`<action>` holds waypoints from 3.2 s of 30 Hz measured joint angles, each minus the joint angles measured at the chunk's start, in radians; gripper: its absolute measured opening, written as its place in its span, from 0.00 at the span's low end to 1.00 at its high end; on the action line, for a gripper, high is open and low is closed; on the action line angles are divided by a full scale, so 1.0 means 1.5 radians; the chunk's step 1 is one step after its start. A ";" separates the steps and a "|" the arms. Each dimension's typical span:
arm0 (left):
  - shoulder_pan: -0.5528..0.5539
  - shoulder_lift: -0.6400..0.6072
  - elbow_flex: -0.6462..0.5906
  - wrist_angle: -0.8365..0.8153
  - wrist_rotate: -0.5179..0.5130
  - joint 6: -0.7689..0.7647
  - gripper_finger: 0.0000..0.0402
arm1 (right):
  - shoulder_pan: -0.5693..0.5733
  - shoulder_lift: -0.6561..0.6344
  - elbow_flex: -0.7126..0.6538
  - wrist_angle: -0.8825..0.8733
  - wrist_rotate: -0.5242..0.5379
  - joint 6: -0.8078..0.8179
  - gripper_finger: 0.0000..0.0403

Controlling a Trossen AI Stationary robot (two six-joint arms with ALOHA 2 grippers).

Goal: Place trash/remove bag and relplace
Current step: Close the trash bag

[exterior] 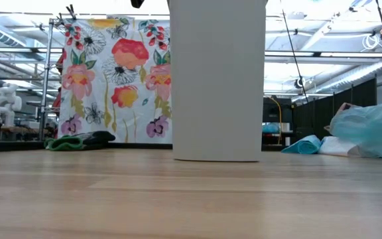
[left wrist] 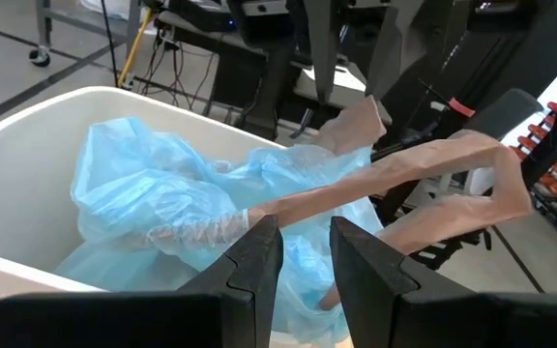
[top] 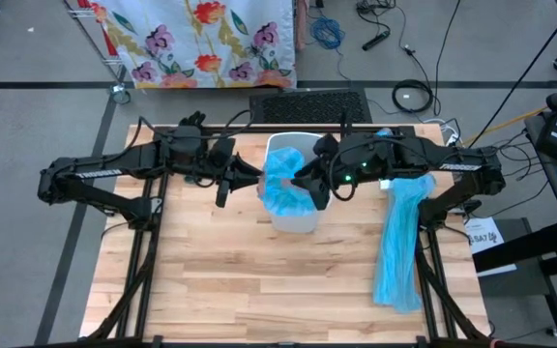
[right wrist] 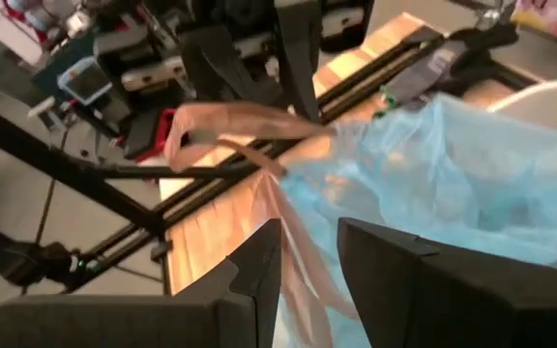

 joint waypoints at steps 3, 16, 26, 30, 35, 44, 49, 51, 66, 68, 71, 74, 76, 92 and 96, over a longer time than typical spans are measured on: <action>0.000 0.000 0.000 0.000 0.000 0.000 0.24 | 0.000 0.001 0.000 -0.018 -0.021 0.012 0.24; 0.000 0.000 0.000 0.001 -0.004 0.000 0.24 | 0.019 0.015 0.000 -0.068 -0.069 0.038 0.24; 0.000 0.000 0.000 0.002 -0.005 -0.018 0.24 | 0.019 0.065 0.000 -0.055 -0.119 0.029 0.22; 0.000 0.000 0.000 0.001 -0.005 -0.021 0.24 | 0.019 0.074 0.000 0.013 -0.115 -0.005 0.08; -0.001 0.000 0.000 0.001 -0.005 -0.035 0.24 | 0.020 0.067 0.000 0.087 -0.017 -0.005 0.02; -0.017 0.000 0.000 0.000 -0.005 -0.035 0.24 | 0.016 0.059 0.000 0.164 0.055 -0.003 0.01; -0.017 0.000 0.000 0.000 -0.005 -0.034 0.24 | 0.014 0.069 0.000 0.149 -0.008 -0.028 0.01; -0.017 0.000 0.000 0.000 -0.005 -0.034 0.24 | 0.015 0.067 0.000 0.146 -0.016 -0.018 0.01; -0.017 0.000 0.000 -0.002 -0.036 -0.067 0.24 | 0.017 0.090 0.000 0.186 -0.034 0.006 0.32; -0.017 0.007 0.001 -0.002 -0.048 -0.068 0.24 | 0.016 0.091 0.000 0.186 -0.033 0.008 0.34; -0.017 0.011 0.002 -0.012 -0.051 -0.070 0.24 | 0.014 0.091 0.000 0.198 -0.031 0.016 0.37; -0.017 0.018 0.002 -0.014 -0.063 -0.070 0.24 | 0.014 0.091 0.000 0.212 -0.029 0.023 0.37; -0.017 0.022 0.002 -0.019 -0.063 -0.070 0.24 | 0.014 0.091 0.000 0.216 -0.027 0.023 0.37; -0.017 0.043 0.001 0.006 -0.056 -0.087 0.24 | 0.010 0.090 0.000 0.190 0.024 -0.014 0.37; -0.017 0.043 0.001 0.014 -0.055 -0.087 0.24 | 0.009 0.090 0.000 0.228 -0.002 -0.026 0.37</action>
